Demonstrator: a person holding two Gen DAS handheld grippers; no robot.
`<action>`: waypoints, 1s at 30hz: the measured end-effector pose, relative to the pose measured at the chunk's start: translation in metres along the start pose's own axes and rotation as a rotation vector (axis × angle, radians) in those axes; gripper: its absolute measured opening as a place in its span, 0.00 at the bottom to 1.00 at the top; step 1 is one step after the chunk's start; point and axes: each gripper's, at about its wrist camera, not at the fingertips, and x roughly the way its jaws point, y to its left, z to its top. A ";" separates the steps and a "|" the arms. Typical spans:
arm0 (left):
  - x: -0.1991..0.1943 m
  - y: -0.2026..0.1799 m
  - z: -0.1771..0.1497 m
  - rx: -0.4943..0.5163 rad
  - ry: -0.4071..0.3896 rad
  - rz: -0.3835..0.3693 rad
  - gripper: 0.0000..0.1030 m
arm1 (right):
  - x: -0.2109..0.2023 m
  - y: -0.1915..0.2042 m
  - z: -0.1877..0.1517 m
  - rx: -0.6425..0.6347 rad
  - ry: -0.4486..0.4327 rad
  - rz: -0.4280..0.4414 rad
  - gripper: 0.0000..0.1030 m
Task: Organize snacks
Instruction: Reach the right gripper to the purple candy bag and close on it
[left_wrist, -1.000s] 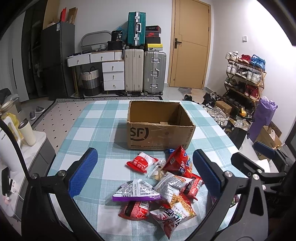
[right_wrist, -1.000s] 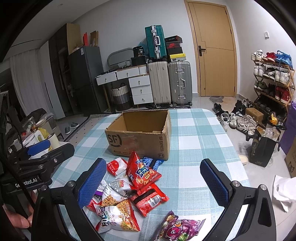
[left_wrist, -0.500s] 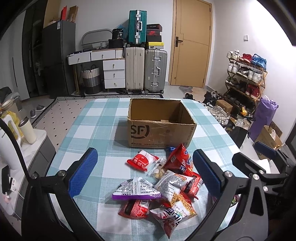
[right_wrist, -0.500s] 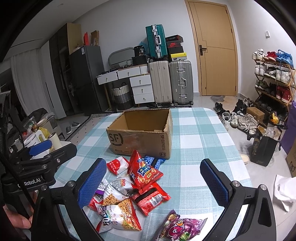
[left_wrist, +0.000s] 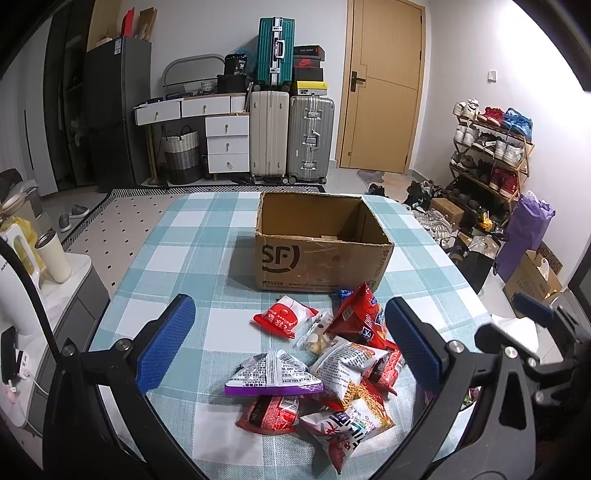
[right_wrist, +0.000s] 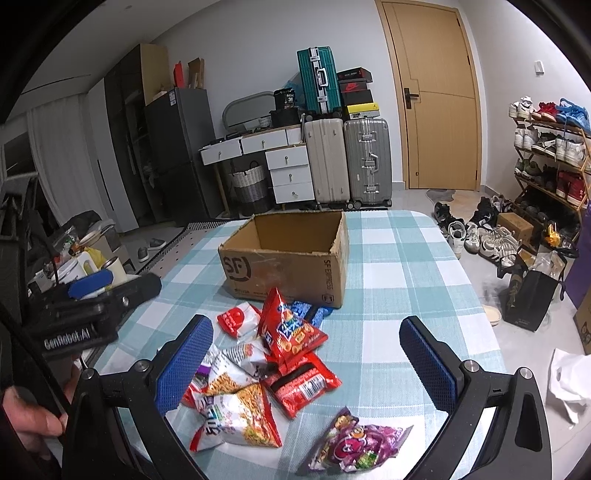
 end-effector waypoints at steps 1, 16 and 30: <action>0.000 0.000 0.000 -0.001 0.000 0.000 0.99 | -0.001 -0.001 -0.003 0.000 0.004 0.000 1.00; 0.011 0.009 -0.007 -0.037 0.025 -0.050 0.99 | 0.003 -0.029 -0.058 0.038 0.132 -0.006 1.00; 0.016 0.015 -0.013 -0.052 0.050 -0.059 0.99 | 0.035 -0.045 -0.103 0.085 0.246 -0.003 1.00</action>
